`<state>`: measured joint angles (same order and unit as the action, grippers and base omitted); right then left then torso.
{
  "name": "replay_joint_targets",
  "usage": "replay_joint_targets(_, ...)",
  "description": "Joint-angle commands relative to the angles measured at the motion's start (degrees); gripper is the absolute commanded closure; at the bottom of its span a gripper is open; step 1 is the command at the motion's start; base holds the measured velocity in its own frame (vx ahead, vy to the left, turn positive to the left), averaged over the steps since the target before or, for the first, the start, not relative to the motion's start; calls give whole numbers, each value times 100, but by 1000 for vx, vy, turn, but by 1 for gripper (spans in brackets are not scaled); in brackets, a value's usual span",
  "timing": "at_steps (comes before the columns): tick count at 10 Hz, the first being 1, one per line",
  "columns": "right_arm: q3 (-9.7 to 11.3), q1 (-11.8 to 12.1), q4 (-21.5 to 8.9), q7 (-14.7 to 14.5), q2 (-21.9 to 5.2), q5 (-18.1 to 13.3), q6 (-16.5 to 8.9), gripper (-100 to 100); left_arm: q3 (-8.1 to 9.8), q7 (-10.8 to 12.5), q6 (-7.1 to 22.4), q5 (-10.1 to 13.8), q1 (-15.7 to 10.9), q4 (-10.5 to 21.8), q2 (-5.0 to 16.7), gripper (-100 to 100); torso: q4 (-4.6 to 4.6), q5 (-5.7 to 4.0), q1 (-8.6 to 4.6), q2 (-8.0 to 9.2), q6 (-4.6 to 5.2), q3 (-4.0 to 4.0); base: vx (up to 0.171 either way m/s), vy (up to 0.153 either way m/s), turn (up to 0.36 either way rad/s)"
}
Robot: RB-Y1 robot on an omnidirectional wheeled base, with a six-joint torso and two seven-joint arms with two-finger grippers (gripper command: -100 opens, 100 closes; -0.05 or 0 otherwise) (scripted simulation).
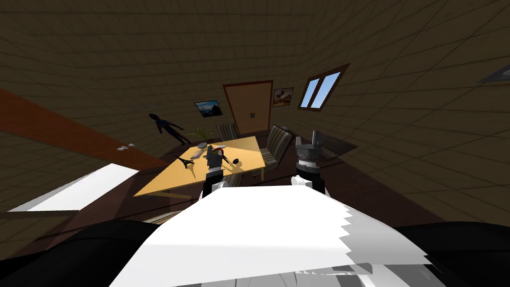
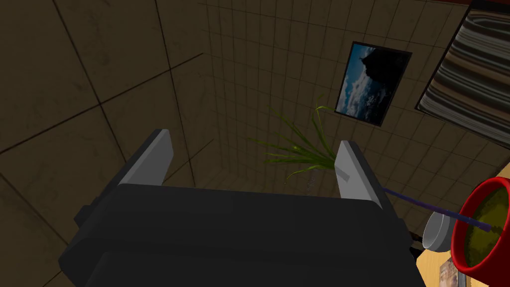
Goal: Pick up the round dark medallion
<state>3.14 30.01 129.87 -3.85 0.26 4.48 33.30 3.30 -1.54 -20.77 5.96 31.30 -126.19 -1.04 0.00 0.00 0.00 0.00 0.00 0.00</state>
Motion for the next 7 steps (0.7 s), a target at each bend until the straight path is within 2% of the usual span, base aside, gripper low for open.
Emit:
replay_joint_targets(1,0,0,0,0,0,0,0,0,121,-31,31,28,-35,220,236,-100,0,0,0,0,0,0,-37,-45,-67)
replay_joint_targets(4,1,-1,0,0,1,0,0,0,314,-42,81,67,-91,622,520,-100,4,-7,-35,19,1,11,-53,-94,-66)
replay_joint_targets(7,1,-1,0,0,1,0,0,0,578,8,133,106,-162,1188,839,-100,3,-6,-27,12,1,7,-31,-80,-101)
